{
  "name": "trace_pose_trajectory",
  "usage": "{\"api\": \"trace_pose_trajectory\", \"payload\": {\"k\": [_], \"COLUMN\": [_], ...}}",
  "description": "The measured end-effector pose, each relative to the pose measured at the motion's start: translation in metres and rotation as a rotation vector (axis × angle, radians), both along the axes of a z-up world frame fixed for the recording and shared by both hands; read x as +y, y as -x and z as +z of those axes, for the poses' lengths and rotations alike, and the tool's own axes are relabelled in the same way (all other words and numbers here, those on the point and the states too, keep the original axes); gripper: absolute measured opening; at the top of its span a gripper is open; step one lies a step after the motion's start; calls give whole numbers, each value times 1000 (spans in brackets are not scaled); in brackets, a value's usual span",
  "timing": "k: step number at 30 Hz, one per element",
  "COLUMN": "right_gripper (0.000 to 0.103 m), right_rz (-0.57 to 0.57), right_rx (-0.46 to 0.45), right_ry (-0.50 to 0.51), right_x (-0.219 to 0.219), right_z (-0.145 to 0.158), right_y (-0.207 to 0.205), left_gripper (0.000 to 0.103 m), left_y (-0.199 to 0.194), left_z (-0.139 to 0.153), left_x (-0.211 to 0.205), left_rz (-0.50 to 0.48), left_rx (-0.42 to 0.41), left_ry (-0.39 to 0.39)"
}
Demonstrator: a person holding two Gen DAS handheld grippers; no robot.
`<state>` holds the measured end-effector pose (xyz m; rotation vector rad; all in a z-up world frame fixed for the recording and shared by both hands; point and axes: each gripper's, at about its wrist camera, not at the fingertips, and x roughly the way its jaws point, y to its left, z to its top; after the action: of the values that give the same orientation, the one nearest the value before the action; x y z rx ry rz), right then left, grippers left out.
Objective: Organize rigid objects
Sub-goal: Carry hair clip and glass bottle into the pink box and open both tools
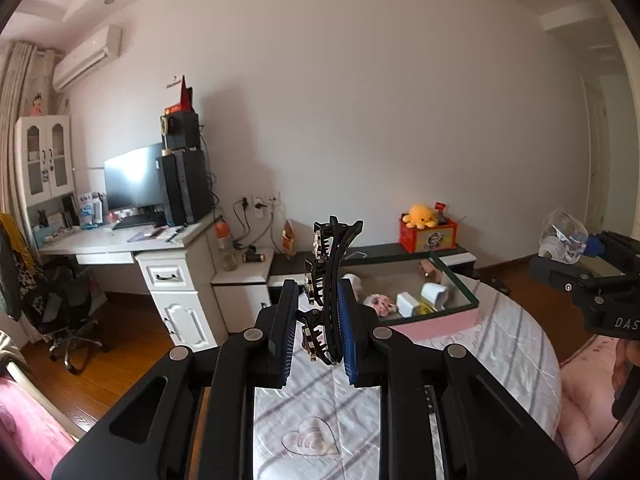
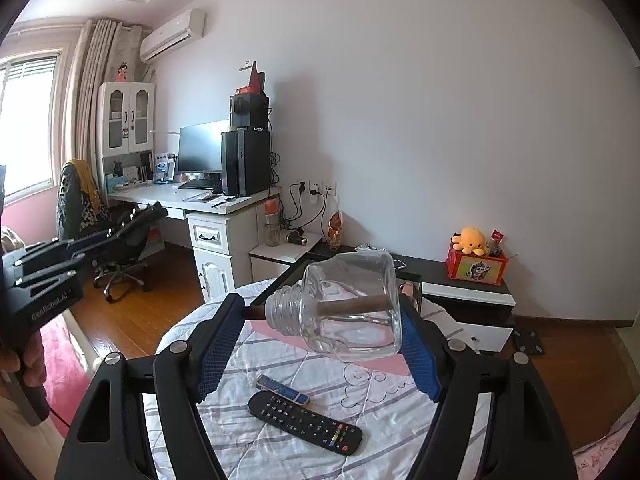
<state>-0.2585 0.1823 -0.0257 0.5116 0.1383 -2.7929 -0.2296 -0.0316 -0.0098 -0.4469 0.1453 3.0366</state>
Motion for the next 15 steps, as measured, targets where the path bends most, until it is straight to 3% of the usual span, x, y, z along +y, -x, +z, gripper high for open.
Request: {"api": "trace_pose_trajectory", "payload": {"k": [8,15], "right_gripper": [75,75], "right_rz": [6,8], "right_rx": [-7,-39], "right_ry": [-7,-33], "right_x": [3,5], "right_z": [0,-5], "right_y": [13,54], "left_gripper": [19,20], "left_y": [23,65], "left_z": [1,-3], "left_x": [4,18], "left_rz": [8,-18], "left_rx": [-7,-36], "left_ry": [31,62]}}
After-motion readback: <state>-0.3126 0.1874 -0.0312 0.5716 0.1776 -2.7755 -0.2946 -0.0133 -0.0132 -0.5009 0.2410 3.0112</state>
